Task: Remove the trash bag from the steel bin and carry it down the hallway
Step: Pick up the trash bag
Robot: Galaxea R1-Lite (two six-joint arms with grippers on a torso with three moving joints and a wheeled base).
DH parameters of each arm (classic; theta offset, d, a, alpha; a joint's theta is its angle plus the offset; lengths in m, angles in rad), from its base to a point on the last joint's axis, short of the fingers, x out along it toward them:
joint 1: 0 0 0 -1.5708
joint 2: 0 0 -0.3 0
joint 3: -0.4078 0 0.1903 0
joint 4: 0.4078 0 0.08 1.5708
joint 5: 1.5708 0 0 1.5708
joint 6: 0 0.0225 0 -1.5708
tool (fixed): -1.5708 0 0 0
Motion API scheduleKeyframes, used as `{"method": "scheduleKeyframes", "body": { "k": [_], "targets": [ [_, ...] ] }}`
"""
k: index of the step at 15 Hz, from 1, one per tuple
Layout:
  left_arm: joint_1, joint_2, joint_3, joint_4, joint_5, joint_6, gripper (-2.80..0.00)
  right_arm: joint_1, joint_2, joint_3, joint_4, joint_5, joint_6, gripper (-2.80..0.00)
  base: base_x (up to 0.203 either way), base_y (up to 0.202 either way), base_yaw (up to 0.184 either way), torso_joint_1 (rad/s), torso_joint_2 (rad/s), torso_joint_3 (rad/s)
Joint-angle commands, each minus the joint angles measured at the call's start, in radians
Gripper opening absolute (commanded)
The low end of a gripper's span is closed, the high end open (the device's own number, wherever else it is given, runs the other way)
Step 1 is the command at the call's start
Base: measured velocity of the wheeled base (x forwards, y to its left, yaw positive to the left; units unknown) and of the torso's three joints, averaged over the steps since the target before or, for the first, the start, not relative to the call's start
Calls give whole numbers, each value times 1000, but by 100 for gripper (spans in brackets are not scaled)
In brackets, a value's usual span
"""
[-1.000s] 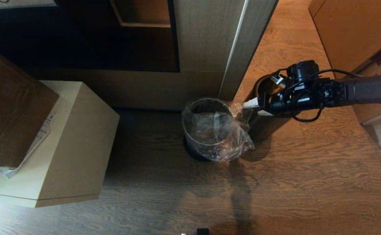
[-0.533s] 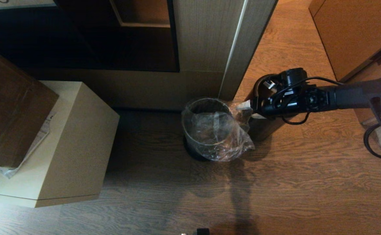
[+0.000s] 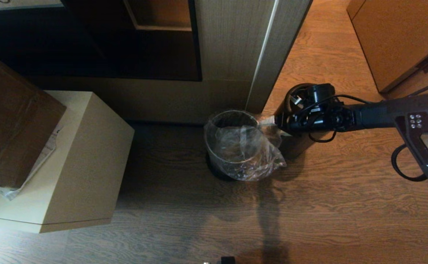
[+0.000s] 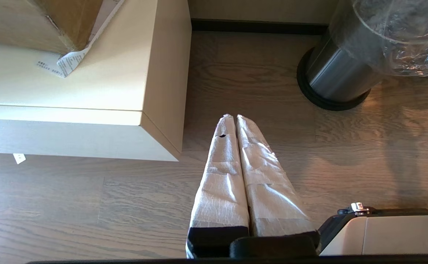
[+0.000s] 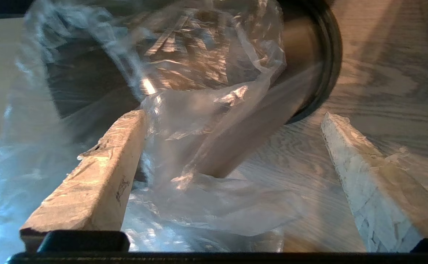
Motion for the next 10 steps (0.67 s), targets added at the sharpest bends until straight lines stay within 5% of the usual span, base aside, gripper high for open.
{"method": "scheduleKeyframes", "body": {
  "k": [1,7,8,10],
  "targets": [
    [0,0,11,0,1,0,-280,1,11,0,1,15,4,0,0,0,0,0,0,0],
    [0,0,12,0,1,0,-280,1,10,-21,-19,58,54,-12,0,0,0,0,0,0],
    [0,0,11,0,1,0,-280,1,11,-23,-28,59,54,-280,0,0,0,0,0,0],
    [0,0,12,0,1,0,-280,1,10,-25,-28,58,50,-280,0,0,0,0,0,0]
  ]
}}
